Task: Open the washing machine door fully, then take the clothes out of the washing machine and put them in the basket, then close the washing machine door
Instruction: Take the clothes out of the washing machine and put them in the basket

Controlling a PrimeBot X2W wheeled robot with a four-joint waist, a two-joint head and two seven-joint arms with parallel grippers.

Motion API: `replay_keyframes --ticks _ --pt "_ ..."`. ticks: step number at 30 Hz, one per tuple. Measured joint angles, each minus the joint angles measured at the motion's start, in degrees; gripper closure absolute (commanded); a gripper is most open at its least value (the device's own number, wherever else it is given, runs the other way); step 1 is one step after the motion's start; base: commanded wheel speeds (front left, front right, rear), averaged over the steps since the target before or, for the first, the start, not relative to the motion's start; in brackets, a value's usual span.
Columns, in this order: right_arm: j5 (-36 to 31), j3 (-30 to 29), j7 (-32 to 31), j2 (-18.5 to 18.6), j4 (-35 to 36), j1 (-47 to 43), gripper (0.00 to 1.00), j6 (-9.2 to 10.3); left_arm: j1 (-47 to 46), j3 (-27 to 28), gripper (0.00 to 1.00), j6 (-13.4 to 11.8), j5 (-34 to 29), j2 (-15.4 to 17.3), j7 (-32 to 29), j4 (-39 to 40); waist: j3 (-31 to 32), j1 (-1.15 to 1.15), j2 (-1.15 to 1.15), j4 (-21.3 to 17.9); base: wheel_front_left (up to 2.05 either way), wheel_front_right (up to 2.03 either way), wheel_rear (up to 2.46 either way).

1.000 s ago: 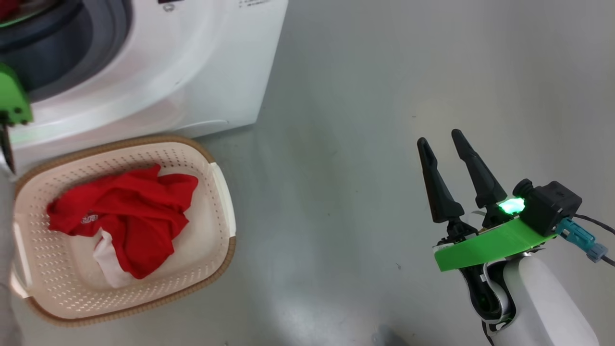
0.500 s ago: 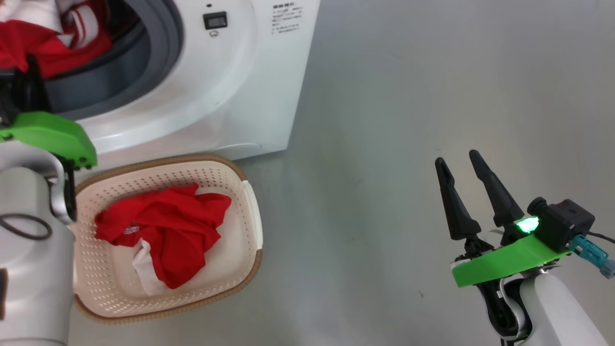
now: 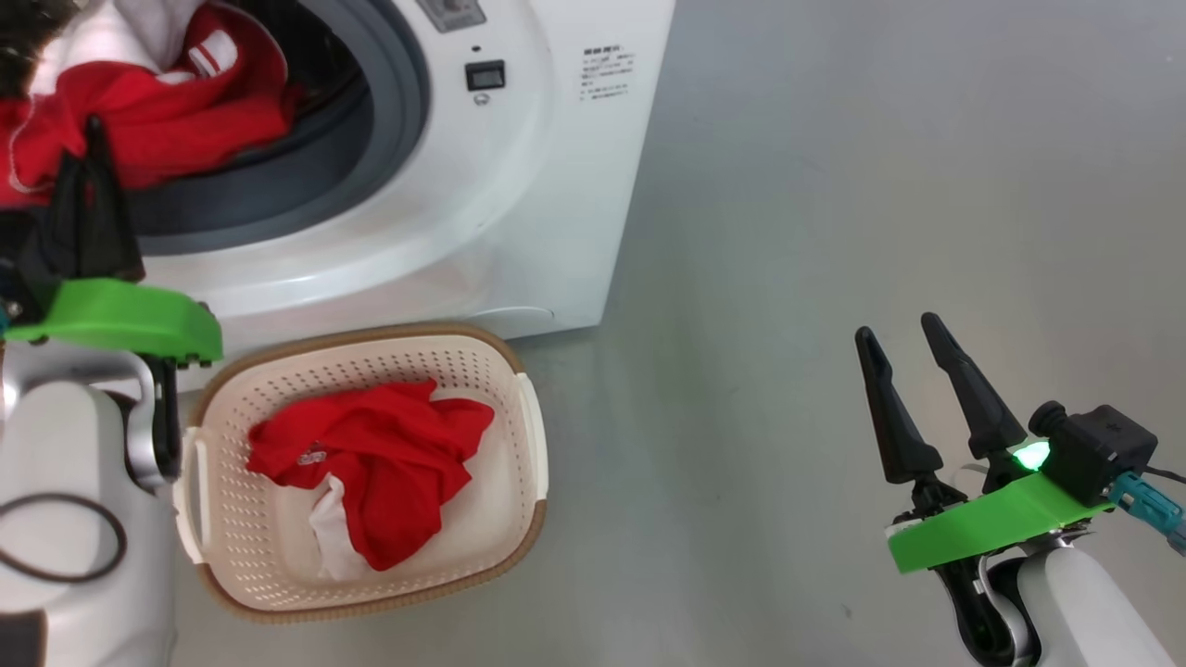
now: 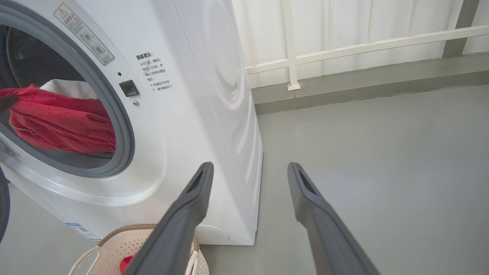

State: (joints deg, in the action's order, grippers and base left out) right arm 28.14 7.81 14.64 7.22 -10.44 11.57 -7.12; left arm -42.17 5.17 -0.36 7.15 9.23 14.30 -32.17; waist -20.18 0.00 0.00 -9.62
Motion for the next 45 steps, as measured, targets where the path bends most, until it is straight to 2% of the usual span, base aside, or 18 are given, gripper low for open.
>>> replay_keyframes --ticks 13,22,35,45 --pt "0.0 -1.2 0.0 0.4 0.0 -2.4 0.00 0.00 7.4 1.0 1.00 1.9 -0.6 -2.8 0.0 14.0 3.3 0.00 0.00 2.2 0.00 0.00 0.00" --pt "0.0 -1.2 0.0 0.7 0.0 -3.4 0.00 0.00 11.4 1.0 1.00 1.9 -1.4 -4.0 0.4 22.5 4.0 0.00 0.00 2.6 0.00 0.00 0.00" --pt "0.0 -1.3 0.0 0.6 0.3 -3.3 0.00 0.00 17.8 0.4 1.00 2.0 -1.9 -5.7 0.4 21.7 2.3 0.00 0.00 2.3 0.00 0.00 0.00" --pt "0.0 -0.9 0.0 0.3 0.7 -2.5 0.00 0.00 20.2 -1.6 1.00 2.4 -2.2 -6.5 0.4 14.1 -0.7 0.00 0.00 1.5 0.00 0.00 0.00"
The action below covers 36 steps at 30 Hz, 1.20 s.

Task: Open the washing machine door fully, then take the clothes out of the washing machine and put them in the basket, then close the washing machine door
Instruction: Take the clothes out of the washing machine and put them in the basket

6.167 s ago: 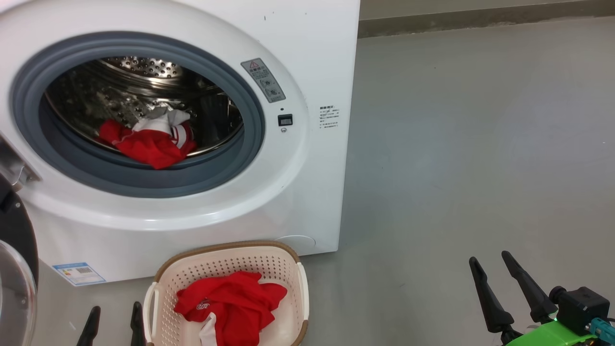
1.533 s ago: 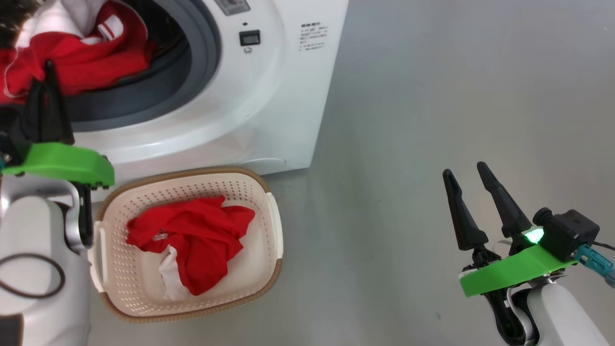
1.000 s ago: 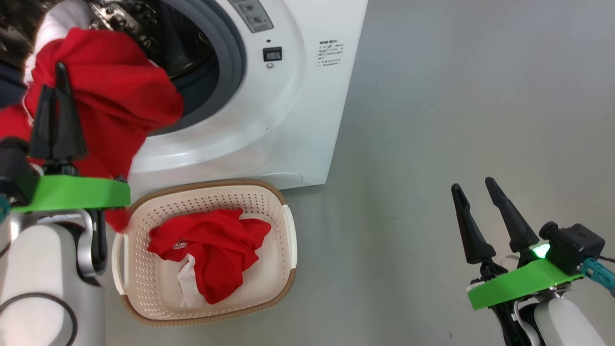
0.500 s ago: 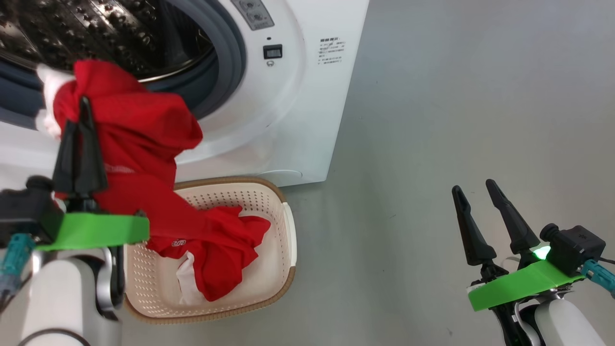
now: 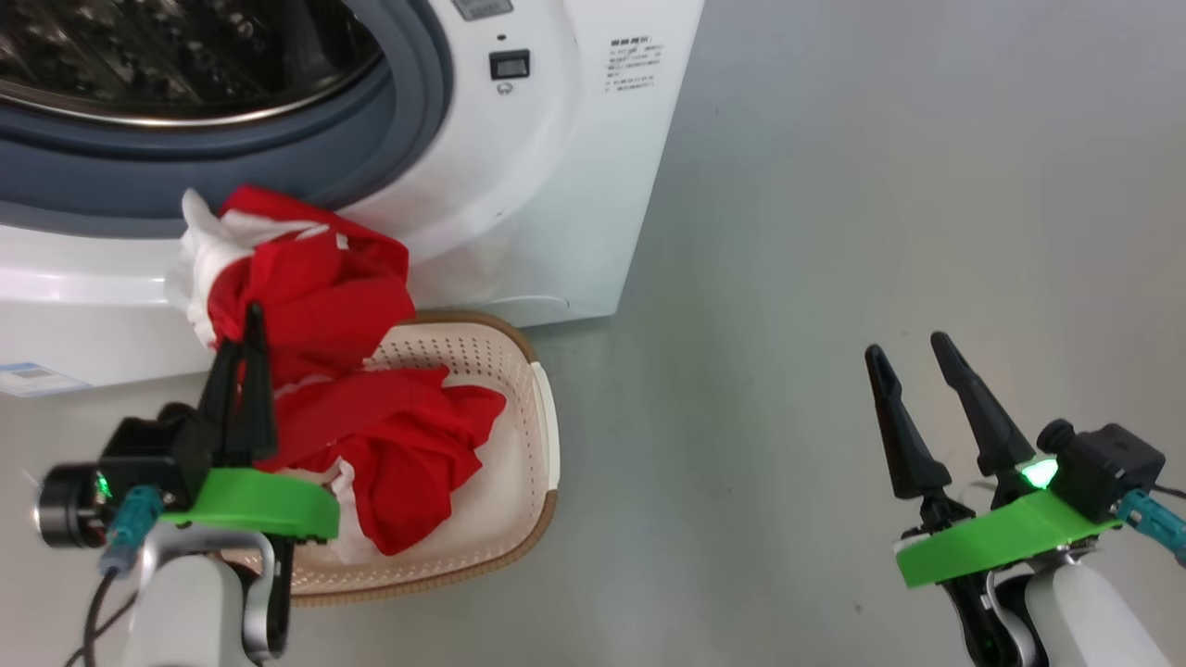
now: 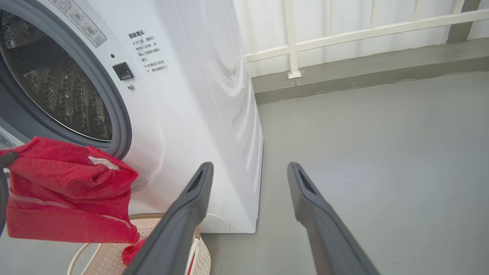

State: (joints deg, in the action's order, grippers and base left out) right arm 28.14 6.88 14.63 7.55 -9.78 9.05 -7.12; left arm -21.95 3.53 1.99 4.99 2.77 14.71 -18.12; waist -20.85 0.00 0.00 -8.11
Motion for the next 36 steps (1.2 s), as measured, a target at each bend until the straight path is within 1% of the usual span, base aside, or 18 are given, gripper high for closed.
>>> replay_keyframes --ticks 6,9,17,27,28,31,36 --pt "0.0 0.5 0.0 -0.2 0.3 2.0 0.00 0.00 -0.2 0.0 1.00 0.1 -0.5 0.0 0.0 -7.8 -2.6 0.00 0.00 -0.7 0.00 0.00 0.00" --pt "0.0 0.9 0.0 -0.4 0.4 2.5 0.00 0.00 -1.0 0.0 1.00 0.5 -0.6 0.1 0.0 -11.7 -4.2 0.00 0.00 -1.0 0.00 0.00 0.00" --pt "0.1 1.4 0.0 -0.7 0.6 5.1 0.00 0.00 -7.2 -0.2 1.00 0.6 -1.6 0.6 0.0 -21.5 -9.3 0.00 0.00 -1.8 0.00 0.00 0.00" --pt "0.3 1.7 0.0 -2.2 1.1 9.5 0.00 0.00 -14.2 0.0 1.00 0.7 -1.6 2.1 0.0 -29.8 -16.9 0.00 0.00 -2.9 0.00 0.00 0.00" --pt "0.3 1.8 0.0 -2.3 1.0 9.9 0.00 0.00 -15.0 0.0 1.00 1.1 -1.6 2.2 0.0 -30.5 -17.7 0.00 0.00 -3.0 0.00 0.00 0.00" --pt "0.6 2.2 0.0 -2.4 1.2 10.9 0.00 0.00 -17.3 -0.2 1.00 1.5 -1.7 2.9 0.0 -32.6 -19.8 0.00 0.00 -3.3 0.00 0.00 0.00" --pt "0.6 2.9 0.0 -2.6 1.6 12.7 0.00 0.00 -20.7 -0.4 1.00 1.5 -2.1 3.9 0.0 -35.6 -23.2 0.00 0.00 -3.9 0.00 0.00 0.00"
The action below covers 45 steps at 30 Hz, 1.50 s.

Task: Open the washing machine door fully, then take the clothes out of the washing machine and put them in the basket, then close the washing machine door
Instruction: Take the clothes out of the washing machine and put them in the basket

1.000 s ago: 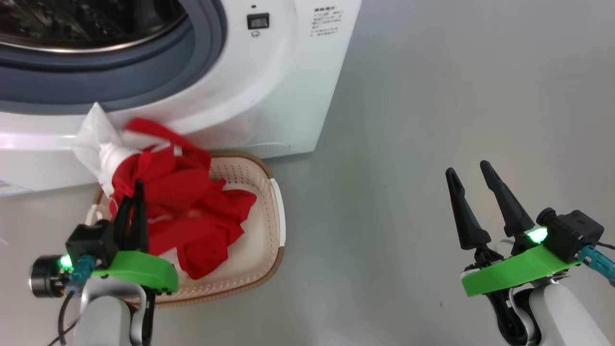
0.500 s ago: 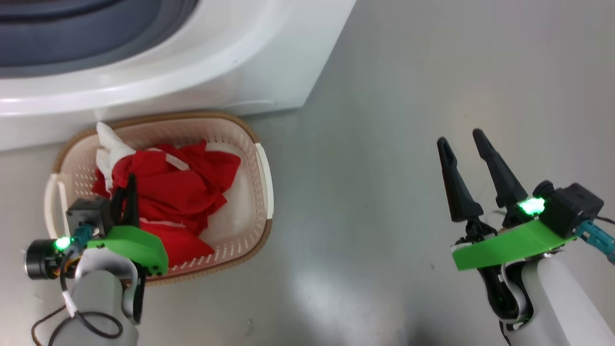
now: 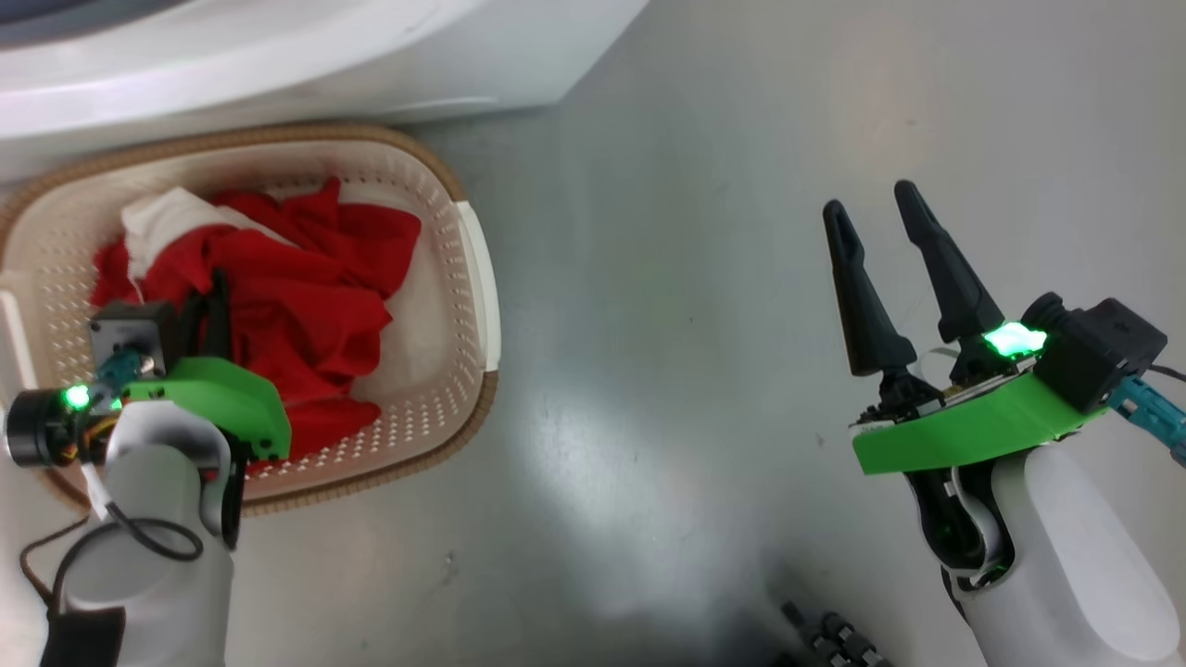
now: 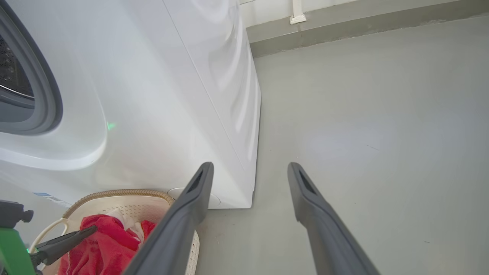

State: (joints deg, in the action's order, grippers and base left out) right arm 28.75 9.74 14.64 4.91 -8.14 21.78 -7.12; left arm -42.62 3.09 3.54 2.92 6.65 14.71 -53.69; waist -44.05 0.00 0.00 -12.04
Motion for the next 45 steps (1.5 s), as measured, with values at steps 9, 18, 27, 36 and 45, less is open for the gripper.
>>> replay_keyframes --ticks 9,18,27,36,45 --pt "0.0 0.2 0.0 -0.5 0.5 2.2 0.00 0.00 -4.2 -0.5 1.00 0.0 0.0 1.1 0.0 -5.1 -4.7 0.00 0.00 -1.2 0.00 0.00 0.00" --pt "0.1 0.4 0.0 -0.9 0.5 2.3 0.00 0.00 -8.2 -0.6 1.00 0.0 0.2 2.0 0.0 -12.0 -6.4 0.00 0.00 -2.2 0.00 0.00 0.00" --pt "0.1 0.6 0.0 -1.0 0.4 3.6 0.00 0.00 -11.4 -1.0 0.59 0.5 0.7 3.2 0.0 -16.8 -7.2 0.00 0.00 -2.9 0.00 0.00 0.00" --pt "0.1 0.3 0.0 -0.9 0.0 3.6 0.00 0.00 -11.6 -0.9 0.00 0.6 2.1 2.4 0.0 -16.9 -5.5 0.00 0.00 -2.0 0.00 0.00 0.00" --pt "0.1 0.1 0.0 0.5 -1.4 3.2 0.00 0.00 -6.1 -0.6 0.00 1.1 3.2 1.0 0.0 -11.7 -0.3 0.00 0.00 -0.5 0.00 0.00 0.00"
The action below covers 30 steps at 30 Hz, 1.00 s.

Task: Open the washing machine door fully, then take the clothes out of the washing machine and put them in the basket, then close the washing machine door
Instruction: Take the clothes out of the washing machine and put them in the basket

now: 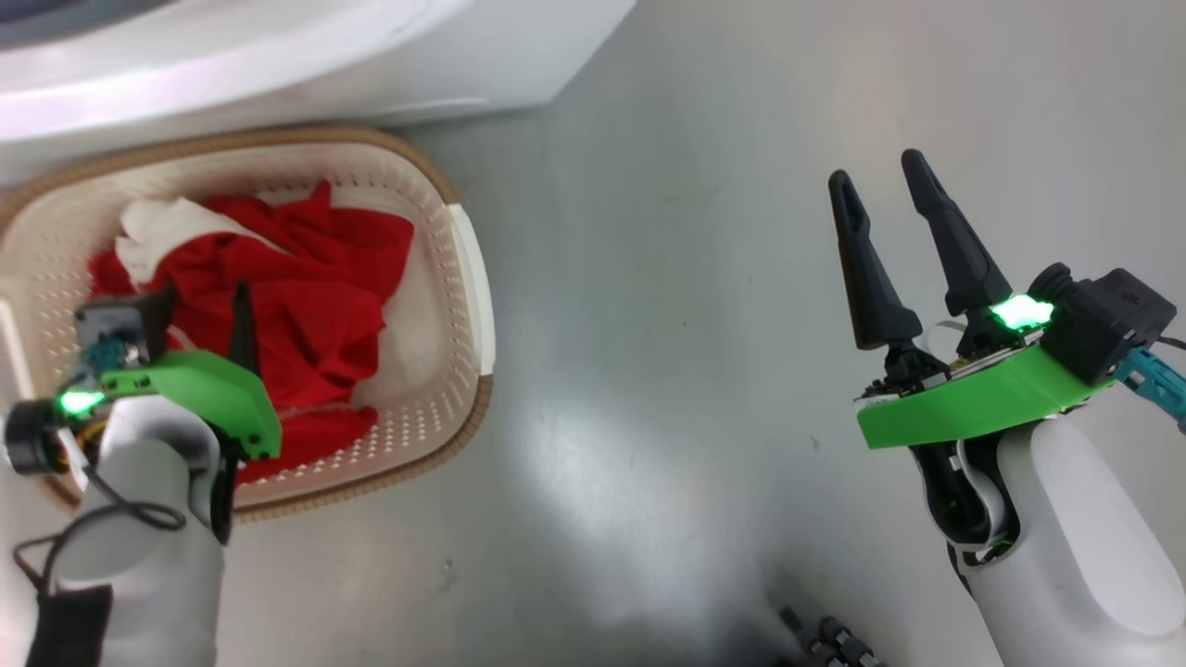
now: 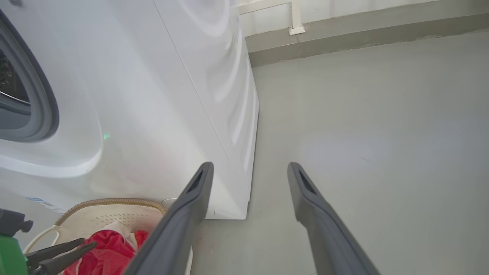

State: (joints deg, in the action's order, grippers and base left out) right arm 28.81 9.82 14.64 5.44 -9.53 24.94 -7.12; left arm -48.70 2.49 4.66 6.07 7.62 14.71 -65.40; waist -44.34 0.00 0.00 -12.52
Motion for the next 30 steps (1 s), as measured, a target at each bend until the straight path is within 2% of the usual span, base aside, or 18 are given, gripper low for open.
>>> replay_keyframes --ticks 30 --pt "-0.2 -1.7 0.0 3.9 -3.7 -15.2 0.00 0.00 26.3 3.4 0.00 1.5 0.0 -4.2 0.0 28.2 26.8 0.00 0.00 4.5 0.00 0.00 0.00"
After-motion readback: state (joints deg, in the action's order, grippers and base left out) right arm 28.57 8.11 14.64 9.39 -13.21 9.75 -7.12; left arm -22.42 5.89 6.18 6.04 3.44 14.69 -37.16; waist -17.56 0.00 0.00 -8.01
